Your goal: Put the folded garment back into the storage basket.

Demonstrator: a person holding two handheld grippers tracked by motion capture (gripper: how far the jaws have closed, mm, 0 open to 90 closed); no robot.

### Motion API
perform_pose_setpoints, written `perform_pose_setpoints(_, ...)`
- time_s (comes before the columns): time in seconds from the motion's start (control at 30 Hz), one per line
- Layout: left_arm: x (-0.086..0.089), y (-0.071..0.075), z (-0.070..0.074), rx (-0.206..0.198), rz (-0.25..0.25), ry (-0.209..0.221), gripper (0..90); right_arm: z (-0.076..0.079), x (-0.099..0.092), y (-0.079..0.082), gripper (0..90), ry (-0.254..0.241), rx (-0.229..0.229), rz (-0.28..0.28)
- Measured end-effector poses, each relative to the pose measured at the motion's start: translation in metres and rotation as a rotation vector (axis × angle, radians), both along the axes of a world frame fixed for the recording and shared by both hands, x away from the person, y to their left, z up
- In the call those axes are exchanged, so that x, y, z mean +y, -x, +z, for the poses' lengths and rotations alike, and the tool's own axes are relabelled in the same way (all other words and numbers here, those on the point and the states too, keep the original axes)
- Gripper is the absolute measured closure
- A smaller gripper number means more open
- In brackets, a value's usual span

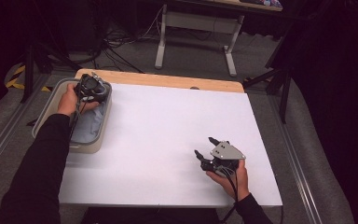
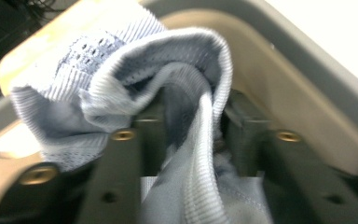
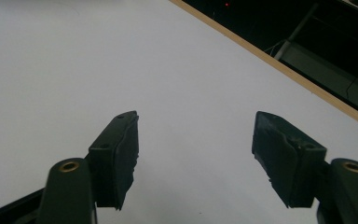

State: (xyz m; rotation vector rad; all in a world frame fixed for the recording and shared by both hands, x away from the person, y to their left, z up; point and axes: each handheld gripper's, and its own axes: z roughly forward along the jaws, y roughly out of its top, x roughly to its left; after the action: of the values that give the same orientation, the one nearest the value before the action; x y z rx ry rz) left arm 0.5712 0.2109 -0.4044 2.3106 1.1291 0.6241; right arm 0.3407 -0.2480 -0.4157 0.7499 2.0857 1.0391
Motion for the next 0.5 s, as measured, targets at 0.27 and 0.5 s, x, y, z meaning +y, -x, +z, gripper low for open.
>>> perform_pose_setpoints(0.27, 0.017, 0.011, 0.016, -0.01, 0.014, 0.068, 32.4, 0.003, 0.0, 0.003, 32.6, 0.001, -0.029, 0.007)
perform_pose_setpoints(0.5, 0.036, 0.029, 0.039, -0.077, 0.017, 0.134, 27.6, 0.004, 0.002, 0.004, 32.9, 0.005, -0.036, 0.01)
